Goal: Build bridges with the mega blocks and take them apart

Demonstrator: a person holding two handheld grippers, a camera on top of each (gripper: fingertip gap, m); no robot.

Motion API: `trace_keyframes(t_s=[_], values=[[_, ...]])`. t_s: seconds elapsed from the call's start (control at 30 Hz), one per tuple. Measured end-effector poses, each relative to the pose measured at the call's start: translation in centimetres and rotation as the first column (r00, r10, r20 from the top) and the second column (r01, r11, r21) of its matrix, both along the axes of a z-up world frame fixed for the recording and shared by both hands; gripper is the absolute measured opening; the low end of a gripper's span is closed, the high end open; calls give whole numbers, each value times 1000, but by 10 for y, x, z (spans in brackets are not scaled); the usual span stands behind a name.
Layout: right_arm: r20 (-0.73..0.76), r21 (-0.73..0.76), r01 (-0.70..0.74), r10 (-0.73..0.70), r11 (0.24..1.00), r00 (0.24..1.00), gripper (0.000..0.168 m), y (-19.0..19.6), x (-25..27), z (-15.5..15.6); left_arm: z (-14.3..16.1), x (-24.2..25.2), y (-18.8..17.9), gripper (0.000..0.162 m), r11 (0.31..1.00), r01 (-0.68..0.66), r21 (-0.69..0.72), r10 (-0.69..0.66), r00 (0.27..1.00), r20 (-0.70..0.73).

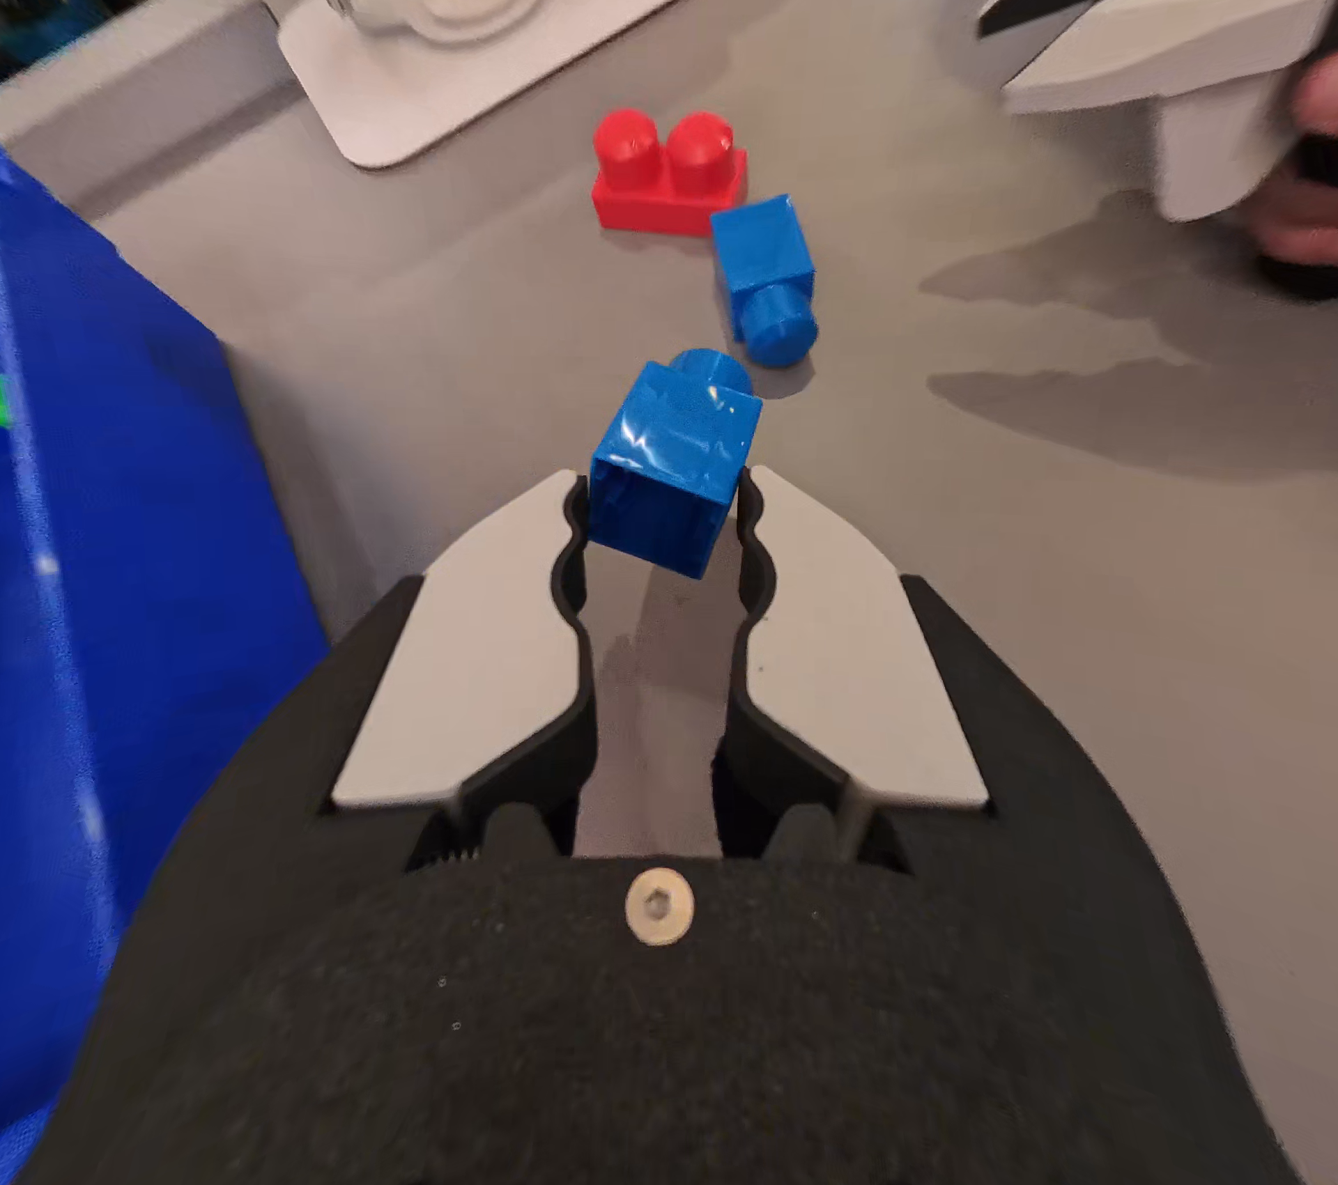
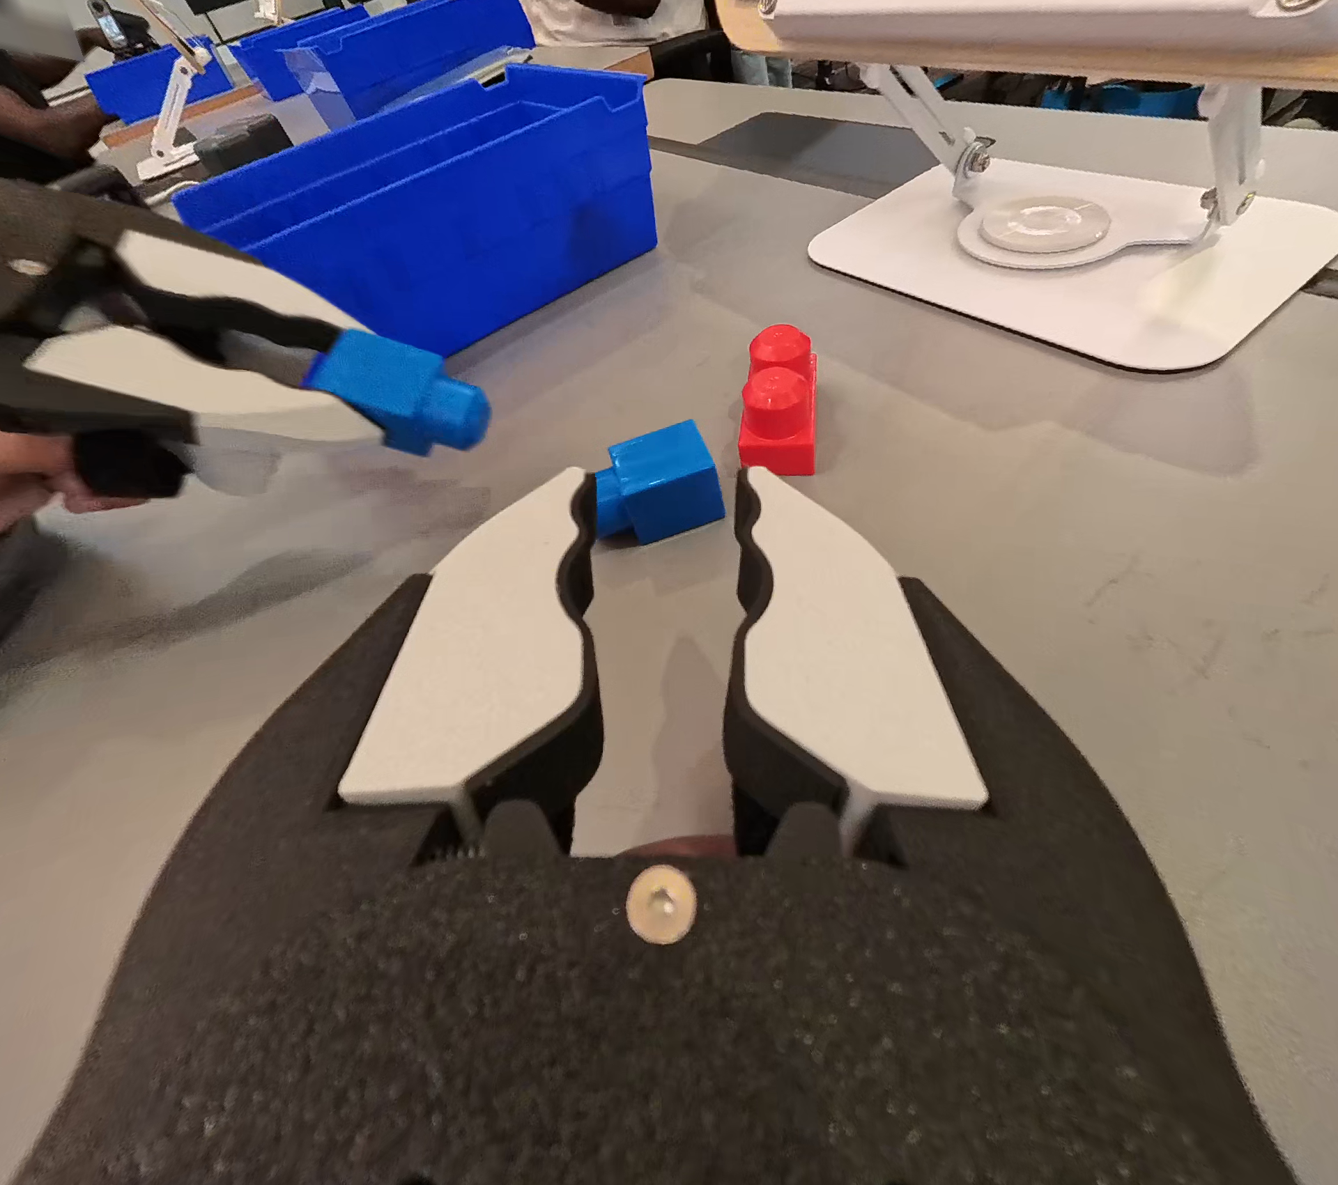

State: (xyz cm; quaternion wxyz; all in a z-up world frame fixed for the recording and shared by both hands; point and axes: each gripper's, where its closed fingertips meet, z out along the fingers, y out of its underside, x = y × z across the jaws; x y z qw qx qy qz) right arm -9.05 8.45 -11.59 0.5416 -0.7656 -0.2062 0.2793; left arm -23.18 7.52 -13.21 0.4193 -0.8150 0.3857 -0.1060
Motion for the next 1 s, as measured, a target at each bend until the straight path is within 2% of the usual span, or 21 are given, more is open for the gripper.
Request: trace_keyframes(t_s=[0.13, 0.3, 0.5, 0.57, 0.7, 0.9, 1.0], values=[[-2, 5, 0, 0, 1000, 1000, 36, -1, 0, 1, -25, 3, 20, 39, 995, -43, -89, 46, 999, 25], [-3, 8, -5, 5, 1000, 1000, 36, -3, 0, 3, -39, 0, 28, 39, 992, -72, -103, 73, 997, 3], [-3, 3, -4, 4, 1000, 1000, 36, -1, 0, 2, -47, -7, 30, 40, 994, -90, -68, 88, 995, -36], [-4, 0, -3, 3, 1000, 1000, 36, -1, 0, 2, -46, -9, 28, 49, 994, -90, -63, 88, 995, -38], [-4, -2, -1, 1, 1000, 1000, 36, 0, 1, 1, -40, -14, 21, 55, 995, -85, -61, 82, 996, -46], [-2, 6, 21, -21, 1000, 1000, 36, 2, 5, 3, -13, 28, -1, 71, 991, 81, -104, -87, 995, -49], [-4, 6, 44, -43, 999, 999, 35, 3, 9, 3, -28, 57, 4, 70, 984, 100, -145, -120, 983, -139]])
